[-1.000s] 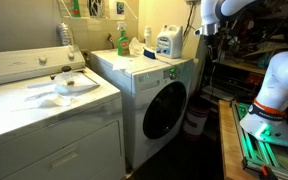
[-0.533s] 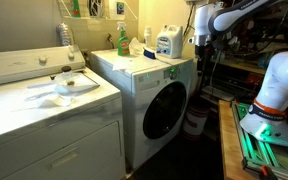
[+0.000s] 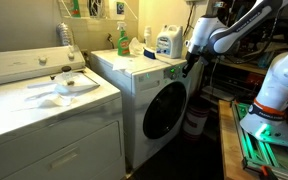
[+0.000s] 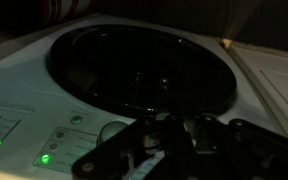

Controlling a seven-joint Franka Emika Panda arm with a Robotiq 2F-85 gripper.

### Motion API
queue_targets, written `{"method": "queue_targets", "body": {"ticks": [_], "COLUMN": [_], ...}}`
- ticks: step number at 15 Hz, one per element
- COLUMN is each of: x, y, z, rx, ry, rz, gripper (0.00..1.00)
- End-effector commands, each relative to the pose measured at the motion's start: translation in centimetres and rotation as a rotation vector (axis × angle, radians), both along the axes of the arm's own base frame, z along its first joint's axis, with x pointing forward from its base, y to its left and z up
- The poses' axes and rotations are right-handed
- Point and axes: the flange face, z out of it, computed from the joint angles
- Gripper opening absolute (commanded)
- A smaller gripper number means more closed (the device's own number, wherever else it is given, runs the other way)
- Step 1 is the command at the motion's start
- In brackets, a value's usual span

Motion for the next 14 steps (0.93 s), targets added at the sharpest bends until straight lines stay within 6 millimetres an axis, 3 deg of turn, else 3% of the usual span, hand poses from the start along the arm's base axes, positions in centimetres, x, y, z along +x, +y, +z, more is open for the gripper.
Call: {"method": "queue_targets", "body": {"ticks": [1, 6, 14], "x": [0.2, 1.3, 4.1], "y": [-0.1, -0.5, -0.5], "z": [-0.3, -1.2, -4.4], "rx": [-0.002, -0.004, -0.006], "ry": [-0.002, 0.019, 0.039], "rz": [-0.005, -0.035, -0.053], "gripper": [0.07, 0.0, 0.0]}}
